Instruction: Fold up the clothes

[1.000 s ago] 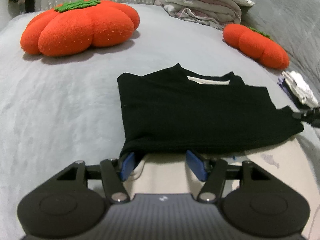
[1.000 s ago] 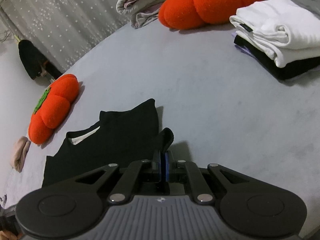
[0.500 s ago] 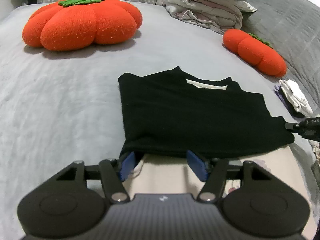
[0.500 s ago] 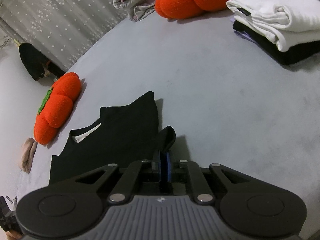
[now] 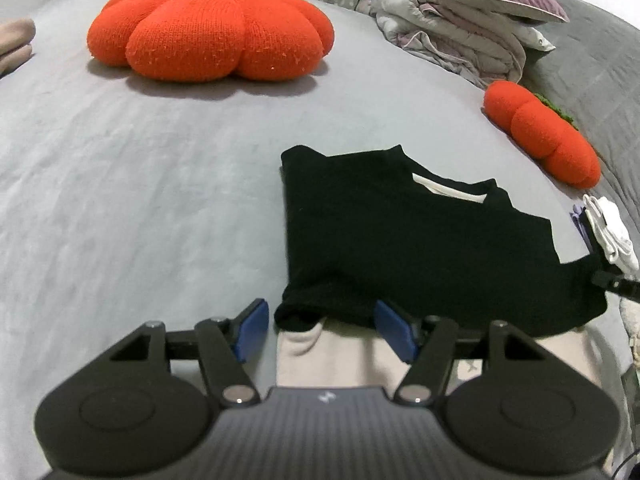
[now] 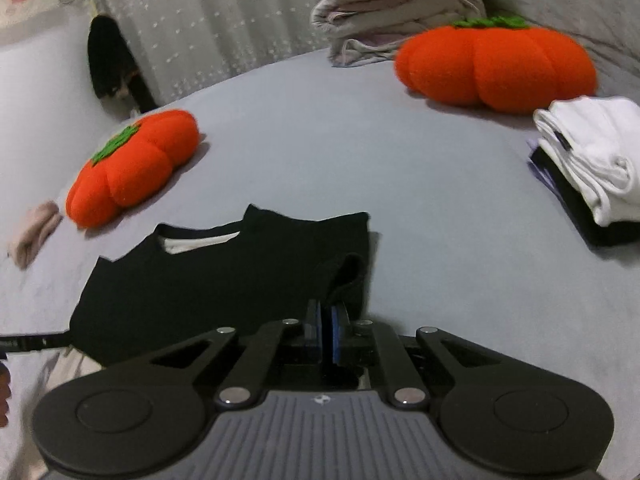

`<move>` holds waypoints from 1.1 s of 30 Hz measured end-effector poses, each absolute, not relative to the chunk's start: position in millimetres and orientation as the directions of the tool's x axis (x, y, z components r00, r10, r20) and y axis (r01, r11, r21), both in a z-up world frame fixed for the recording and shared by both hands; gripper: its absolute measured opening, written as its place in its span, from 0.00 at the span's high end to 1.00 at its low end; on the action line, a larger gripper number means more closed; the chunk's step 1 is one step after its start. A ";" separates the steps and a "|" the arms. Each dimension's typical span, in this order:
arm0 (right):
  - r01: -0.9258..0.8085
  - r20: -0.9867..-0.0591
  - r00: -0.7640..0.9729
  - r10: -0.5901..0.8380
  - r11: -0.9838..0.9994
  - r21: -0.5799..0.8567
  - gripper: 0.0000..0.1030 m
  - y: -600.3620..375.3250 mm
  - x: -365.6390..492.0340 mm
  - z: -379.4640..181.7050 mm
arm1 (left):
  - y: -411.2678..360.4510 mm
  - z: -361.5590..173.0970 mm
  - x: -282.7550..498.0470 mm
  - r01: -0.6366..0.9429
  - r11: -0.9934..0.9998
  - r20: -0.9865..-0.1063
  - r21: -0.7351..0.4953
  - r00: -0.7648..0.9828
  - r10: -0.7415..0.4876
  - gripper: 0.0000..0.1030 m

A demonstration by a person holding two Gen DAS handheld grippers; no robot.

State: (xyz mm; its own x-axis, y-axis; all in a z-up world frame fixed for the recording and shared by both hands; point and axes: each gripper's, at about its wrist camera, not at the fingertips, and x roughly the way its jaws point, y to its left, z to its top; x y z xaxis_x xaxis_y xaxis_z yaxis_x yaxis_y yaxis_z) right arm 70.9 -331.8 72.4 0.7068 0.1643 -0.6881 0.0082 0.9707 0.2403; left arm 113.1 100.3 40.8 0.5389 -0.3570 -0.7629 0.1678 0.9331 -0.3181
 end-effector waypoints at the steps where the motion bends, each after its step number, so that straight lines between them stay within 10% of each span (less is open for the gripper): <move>1: 0.004 -0.691 0.705 0.160 0.973 0.230 0.92 -327.9 71.8 71.4 | 100.2 41.4 113.4 0.166 0.933 -0.761 -0.320 0.541 -0.358 0.41; 13: -0.072 -0.631 0.739 0.234 0.960 0.272 0.92 -276.8 79.8 56.7 | 99.6 43.3 117.7 0.145 0.934 -0.755 -0.328 0.554 -0.351 0.40; 20: -0.124 -0.607 0.682 0.407 0.883 0.453 0.60 -280.3 83.4 48.1 | 101.2 43.9 118.7 0.137 0.937 -0.757 -0.320 0.557 -0.340 0.39; 33: -0.006 -0.584 0.743 0.328 0.875 0.485 0.65 -322.3 77.7 63.9 | 99.0 47.2 117.6 0.136 0.942 -0.750 -0.308 0.574 -0.328 0.39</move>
